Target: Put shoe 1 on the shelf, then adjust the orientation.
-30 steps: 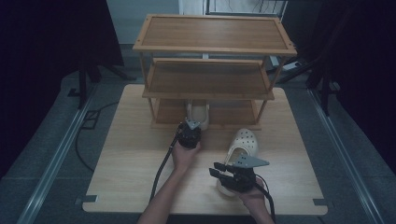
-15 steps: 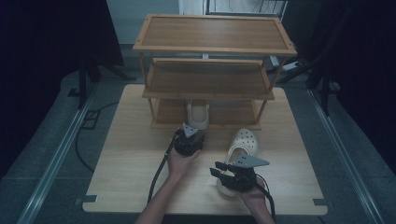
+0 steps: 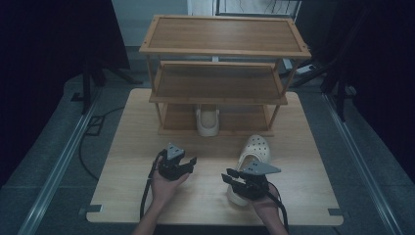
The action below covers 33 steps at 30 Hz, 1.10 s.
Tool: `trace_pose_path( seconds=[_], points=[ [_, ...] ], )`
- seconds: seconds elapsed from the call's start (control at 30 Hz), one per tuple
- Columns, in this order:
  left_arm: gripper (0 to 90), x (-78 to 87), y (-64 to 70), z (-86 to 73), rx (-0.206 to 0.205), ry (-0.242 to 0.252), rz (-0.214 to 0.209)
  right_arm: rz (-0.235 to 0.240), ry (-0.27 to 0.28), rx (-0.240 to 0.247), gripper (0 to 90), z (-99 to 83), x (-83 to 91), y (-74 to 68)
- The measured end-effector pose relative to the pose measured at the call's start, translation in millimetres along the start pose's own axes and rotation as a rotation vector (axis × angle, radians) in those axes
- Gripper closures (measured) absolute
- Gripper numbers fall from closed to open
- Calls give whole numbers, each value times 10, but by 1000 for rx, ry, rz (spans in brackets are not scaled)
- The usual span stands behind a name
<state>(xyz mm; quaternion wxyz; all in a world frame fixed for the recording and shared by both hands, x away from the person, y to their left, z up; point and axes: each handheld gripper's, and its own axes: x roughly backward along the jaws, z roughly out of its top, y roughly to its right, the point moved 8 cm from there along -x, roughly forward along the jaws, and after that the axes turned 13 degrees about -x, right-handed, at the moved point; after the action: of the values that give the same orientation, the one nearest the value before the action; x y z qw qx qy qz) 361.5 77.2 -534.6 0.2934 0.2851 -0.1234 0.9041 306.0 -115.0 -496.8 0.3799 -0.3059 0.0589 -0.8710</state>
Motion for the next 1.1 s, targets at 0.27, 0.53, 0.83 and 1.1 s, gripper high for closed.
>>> trace_pose_path(
  seconds=[0.27,0.53,0.83,1.1],
  points=[
    [433,281,-16,-172,9,10,-7,-64,-3,32,806,0,-6,96],
    [412,395,-28,-244,10,14,-27,-99,-8,54,853,21,19,169],
    [401,456,28,-179,-13,30,-39,-94,-19,74,855,51,31,175],
    [403,470,13,-171,-9,55,-13,-100,-84,120,900,-2,-117,120]
  ],
)
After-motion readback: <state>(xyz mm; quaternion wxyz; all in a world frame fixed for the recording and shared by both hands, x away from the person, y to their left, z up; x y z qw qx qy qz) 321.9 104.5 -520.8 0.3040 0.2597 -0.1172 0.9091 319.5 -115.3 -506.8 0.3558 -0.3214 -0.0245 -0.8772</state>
